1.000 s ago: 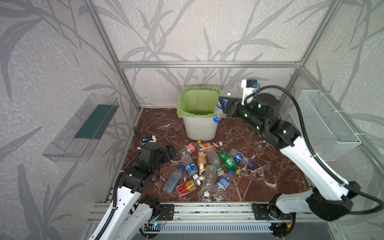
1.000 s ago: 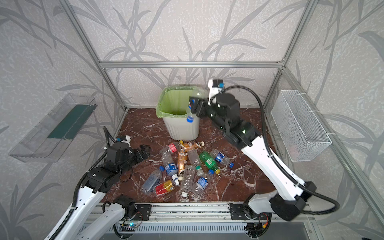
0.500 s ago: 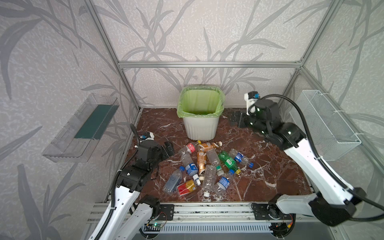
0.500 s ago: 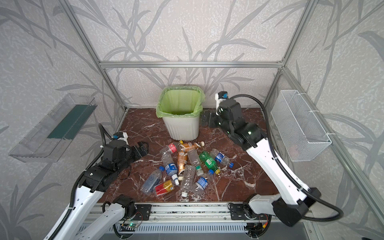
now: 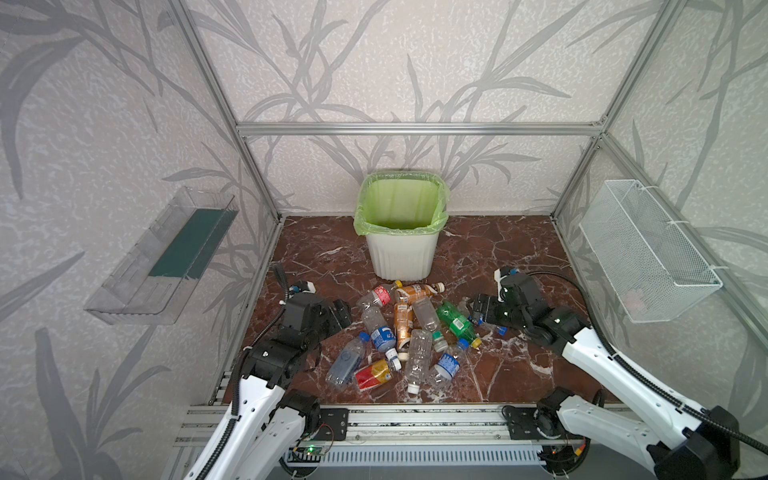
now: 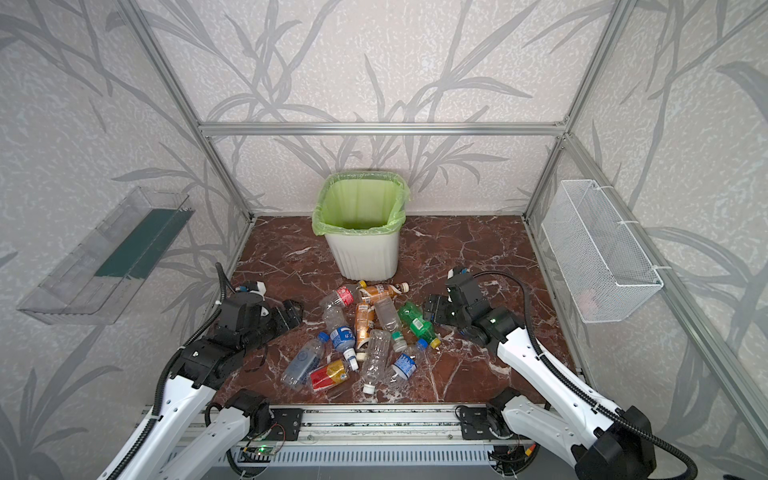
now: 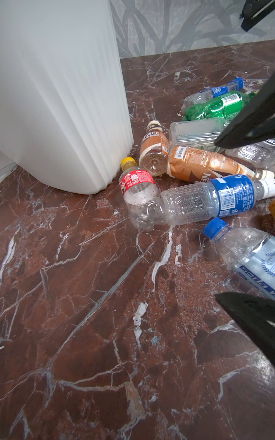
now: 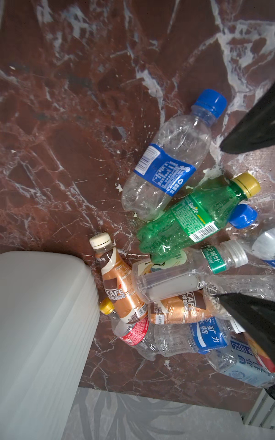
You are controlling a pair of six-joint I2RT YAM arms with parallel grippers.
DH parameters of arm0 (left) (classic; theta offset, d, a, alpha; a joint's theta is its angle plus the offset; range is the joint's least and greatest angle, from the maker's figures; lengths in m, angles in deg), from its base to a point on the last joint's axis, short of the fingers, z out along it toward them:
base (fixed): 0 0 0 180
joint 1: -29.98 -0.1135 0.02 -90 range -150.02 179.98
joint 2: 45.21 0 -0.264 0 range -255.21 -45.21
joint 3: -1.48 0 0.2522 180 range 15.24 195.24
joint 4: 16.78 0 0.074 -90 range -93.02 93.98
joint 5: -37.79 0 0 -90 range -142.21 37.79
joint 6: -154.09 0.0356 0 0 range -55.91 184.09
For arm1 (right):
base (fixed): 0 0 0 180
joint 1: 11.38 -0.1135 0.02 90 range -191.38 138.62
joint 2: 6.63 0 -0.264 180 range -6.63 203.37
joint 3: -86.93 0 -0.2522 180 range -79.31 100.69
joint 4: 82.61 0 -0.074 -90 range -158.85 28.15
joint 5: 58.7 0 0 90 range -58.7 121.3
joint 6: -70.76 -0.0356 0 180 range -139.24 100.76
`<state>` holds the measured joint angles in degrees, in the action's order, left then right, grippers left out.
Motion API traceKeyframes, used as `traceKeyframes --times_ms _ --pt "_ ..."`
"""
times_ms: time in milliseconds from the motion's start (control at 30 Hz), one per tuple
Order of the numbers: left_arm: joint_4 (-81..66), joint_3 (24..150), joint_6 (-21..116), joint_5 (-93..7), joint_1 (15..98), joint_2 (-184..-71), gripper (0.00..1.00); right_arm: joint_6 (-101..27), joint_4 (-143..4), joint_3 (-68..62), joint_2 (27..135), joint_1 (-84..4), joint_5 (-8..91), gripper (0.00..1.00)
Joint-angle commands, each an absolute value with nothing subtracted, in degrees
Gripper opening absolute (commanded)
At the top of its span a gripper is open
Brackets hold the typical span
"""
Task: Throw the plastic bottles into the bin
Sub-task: 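Move the right gripper back down toward the bottle pile, then lower the left gripper onto a clear blue-capped soda water bottle and grasp it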
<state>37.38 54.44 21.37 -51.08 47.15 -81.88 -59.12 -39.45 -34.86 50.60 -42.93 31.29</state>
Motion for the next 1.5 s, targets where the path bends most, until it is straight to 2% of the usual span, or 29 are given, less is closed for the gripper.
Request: traceKeyframes --times_ms 0,167,300,767,867,1467 --pt "39.0 52.5 19.1 -48.1 47.0 -80.6 0.93 -62.5 -44.5 -35.8 49.1 -43.6 33.1 0.91" --pt "41.4 50.4 15.7 -48.2 47.1 -80.6 0.87 -63.9 -45.9 -37.9 49.3 -43.9 33.4 0.91" --pt "45.2 50.6 15.3 -47.9 47.6 -83.9 0.86 -64.6 -46.6 -39.1 49.4 -44.1 33.5 0.91" --pt "47.6 47.2 7.9 -54.1 58.0 -89.5 0.94 -64.2 -46.0 -40.5 48.1 -44.2 32.4 0.91" --pt "47.6 46.2 5.9 -54.3 59.5 -89.6 0.99 -63.9 -45.9 -40.4 48.3 -44.2 32.0 0.91" --pt "47.1 45.1 3.5 -57.0 66.8 -95.0 0.99 -63.6 -46.5 -41.7 47.8 -44.1 31.8 0.91"
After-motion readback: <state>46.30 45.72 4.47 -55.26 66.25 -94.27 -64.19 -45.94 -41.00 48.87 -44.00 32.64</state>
